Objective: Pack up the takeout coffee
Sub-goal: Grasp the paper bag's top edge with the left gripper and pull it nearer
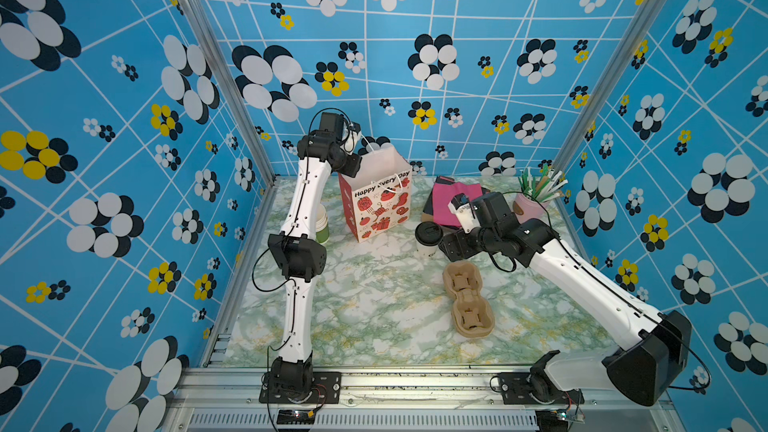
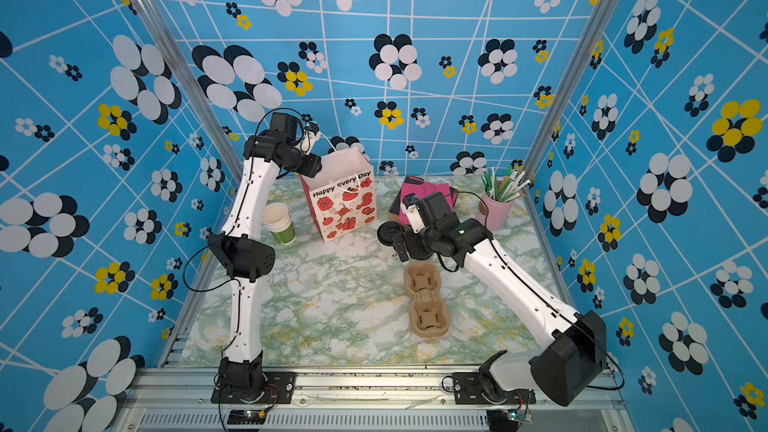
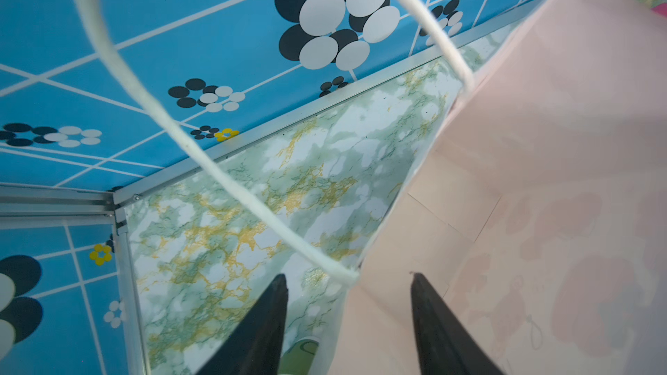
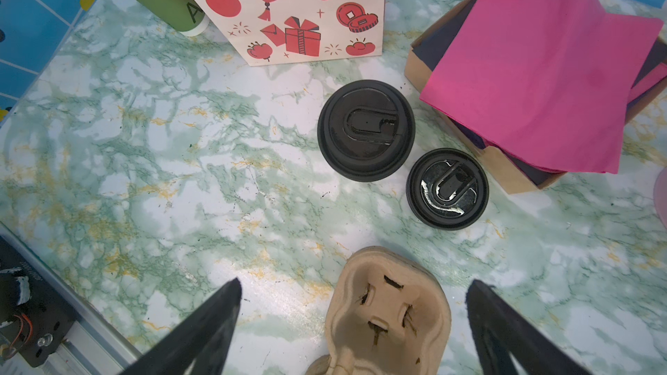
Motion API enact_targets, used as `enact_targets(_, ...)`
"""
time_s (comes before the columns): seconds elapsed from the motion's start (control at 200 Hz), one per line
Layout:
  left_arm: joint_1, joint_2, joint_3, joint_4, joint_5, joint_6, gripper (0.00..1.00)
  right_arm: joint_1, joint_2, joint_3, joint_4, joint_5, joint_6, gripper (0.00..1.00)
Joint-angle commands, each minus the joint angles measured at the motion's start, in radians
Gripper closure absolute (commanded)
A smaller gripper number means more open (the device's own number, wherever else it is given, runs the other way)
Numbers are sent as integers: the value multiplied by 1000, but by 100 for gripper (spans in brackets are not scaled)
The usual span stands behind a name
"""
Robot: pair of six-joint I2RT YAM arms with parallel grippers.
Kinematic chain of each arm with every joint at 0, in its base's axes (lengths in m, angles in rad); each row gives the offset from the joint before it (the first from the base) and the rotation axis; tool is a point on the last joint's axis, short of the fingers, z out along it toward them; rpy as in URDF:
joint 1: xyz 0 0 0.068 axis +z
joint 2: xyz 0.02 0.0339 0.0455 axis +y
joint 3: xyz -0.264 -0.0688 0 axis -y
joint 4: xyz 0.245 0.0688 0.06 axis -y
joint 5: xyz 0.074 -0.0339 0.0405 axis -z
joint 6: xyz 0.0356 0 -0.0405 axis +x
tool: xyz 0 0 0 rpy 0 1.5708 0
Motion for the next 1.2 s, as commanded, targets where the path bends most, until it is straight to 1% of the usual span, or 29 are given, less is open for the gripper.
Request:
enact_targets(0.0,12,24,26,15,4,-19,58,2,7,-6,11,10,12,1)
enact_targets(0.06,12,20,25,12,7,-28,69,3,10,-8,13,6,14,1)
enact_targets(0.145,15,7,27,2,16,-53,82,3,13,-14,20,1,17,1)
enact_targets(0.275,14,-28,26,-25,62,-112,96,3,20,-20,30,-7,20,1)
enact_targets(0.38,13,-56,26,-61,119,-158,100,3,22,-21,35,-11,20,1)
enact_targets(0.505,9,-91,20,-116,171,-186,100,3,16,-20,43,-13,16,1)
enact_targets(0.61,-8,-128,14,-178,146,-192,100,3,10,-20,46,-15,13,1)
enact_targets(0.685,-27,-174,-28,-207,107,-198,100,3,6,-20,47,-16,9,1)
enact_targets(0.75,-44,-232,-111,-202,77,-213,100,3,2,-21,51,-19,10,1)
enact_targets(0.805,-57,-296,-218,-168,71,-227,100,3,-1,-21,57,-23,10,1)
enact_targets(0.96,-67,-521,-594,30,97,-274,100,3,-12,-20,69,-31,12,1)
enact_targets(1.004,-67,-605,-693,83,101,-292,100,3,-15,-20,69,-33,12,1)
enact_targets(1.134,-70,-799,-941,203,115,-338,100,3,-27,-23,67,-28,7,1)
enact_targets(1.194,-71,-883,-1039,247,112,-333,100,3,-33,-26,66,-25,2,1)
